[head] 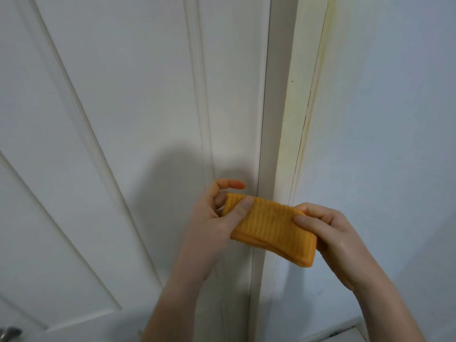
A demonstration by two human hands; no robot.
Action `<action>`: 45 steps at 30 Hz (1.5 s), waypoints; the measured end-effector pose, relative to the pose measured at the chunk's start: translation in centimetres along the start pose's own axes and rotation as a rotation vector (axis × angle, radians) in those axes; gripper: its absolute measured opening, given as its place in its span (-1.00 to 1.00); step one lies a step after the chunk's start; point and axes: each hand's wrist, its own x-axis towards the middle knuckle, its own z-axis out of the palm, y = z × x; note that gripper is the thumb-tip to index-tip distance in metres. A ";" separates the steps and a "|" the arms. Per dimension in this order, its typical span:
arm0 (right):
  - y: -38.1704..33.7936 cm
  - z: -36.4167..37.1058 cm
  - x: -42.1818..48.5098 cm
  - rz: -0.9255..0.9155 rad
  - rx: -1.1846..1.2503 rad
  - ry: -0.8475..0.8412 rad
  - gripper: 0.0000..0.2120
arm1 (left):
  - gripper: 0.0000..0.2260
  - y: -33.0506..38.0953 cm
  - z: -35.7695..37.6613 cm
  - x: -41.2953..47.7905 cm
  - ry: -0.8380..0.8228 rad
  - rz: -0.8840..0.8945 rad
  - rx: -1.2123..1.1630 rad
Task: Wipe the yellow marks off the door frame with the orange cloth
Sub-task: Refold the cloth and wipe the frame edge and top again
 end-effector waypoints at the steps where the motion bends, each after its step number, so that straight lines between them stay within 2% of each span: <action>1: -0.2 -0.1 0.0 0.006 0.030 -0.019 -0.75 | -0.74 0.1 -0.1 0.0 0.000 -0.008 -0.008; 4: -0.5 0.0 -0.1 -0.011 0.040 -0.061 -0.68 | -0.70 0.5 -0.2 0.0 -0.014 -0.011 -0.024; 6: -0.8 0.3 -0.2 -0.033 -0.100 -0.072 -0.71 | -0.67 1.0 -0.1 0.0 -0.048 -0.004 -0.029; 9: -1.1 1.0 -0.1 0.004 -0.182 -0.112 -0.63 | -0.67 1.6 -0.1 0.0 -0.130 0.003 0.015; 12: -1.4 1.7 -0.3 -0.002 -0.140 -0.129 -0.78 | -0.73 2.1 0.0 -0.1 -0.169 -0.009 0.039; 14: -1.4 1.7 -0.5 -0.035 -0.105 -0.101 -0.79 | -0.74 2.1 0.1 -0.1 -0.130 -0.020 0.032; 16: -1.2 1.5 -0.6 -0.077 -0.099 -0.050 -0.72 | -0.73 1.9 0.1 0.0 -0.055 -0.006 0.024; 19: -1.3 1.7 -0.6 -0.126 -0.099 0.023 -0.70 | -0.75 1.5 0.0 0.0 0.036 0.096 0.140; 21: -1.3 1.8 -0.7 -0.160 -0.086 0.065 -0.70 | -0.77 1.4 0.0 -0.3 -0.009 0.138 0.196; 26: -1.4 1.8 -0.8 -0.337 -0.102 0.152 -0.80 | -0.65 2.0 0.5 -1.0 -0.158 0.125 0.220; 29: -1.5 2.1 -0.9 -0.366 -0.093 0.154 -0.75 | -0.57 2.3 0.9 -1.3 -0.240 0.118 0.268; 31: -1.6 2.4 -1.0 -0.359 -0.094 0.167 -0.82 | -0.63 2.4 1.1 -1.4 -0.251 0.127 0.328; 33: -1.5 2.8 -1.0 -0.367 -0.096 0.213 -0.87 | -0.77 2.3 1.3 -1.4 -0.238 0.141 0.360; 35: -1.3 2.9 -0.9 -0.350 -0.041 0.279 -0.97 | -0.80 2.2 1.4 -1.5 -0.213 0.129 0.366; 37: -1.0 3.0 -0.7 -0.324 0.015 0.320 -0.84 | -0.79 1.9 1.4 -1.3 -0.170 0.097 0.354; 40: -0.8 3.0 -0.6 -0.281 -0.034 0.337 -0.69 | -0.85 1.2 1.7 -1.0 -0.089 0.082 0.291; 43: -0.2 3.1 -0.2 -0.269 -0.025 0.352 -0.74 | -0.79 0.7 2.3 -0.6 0.003 0.061 0.235; 45: 0.5 3.0 0.5 -0.278 0.000 0.457 -0.79 | -0.78 0.5 2.6 0.2 0.016 0.028 0.180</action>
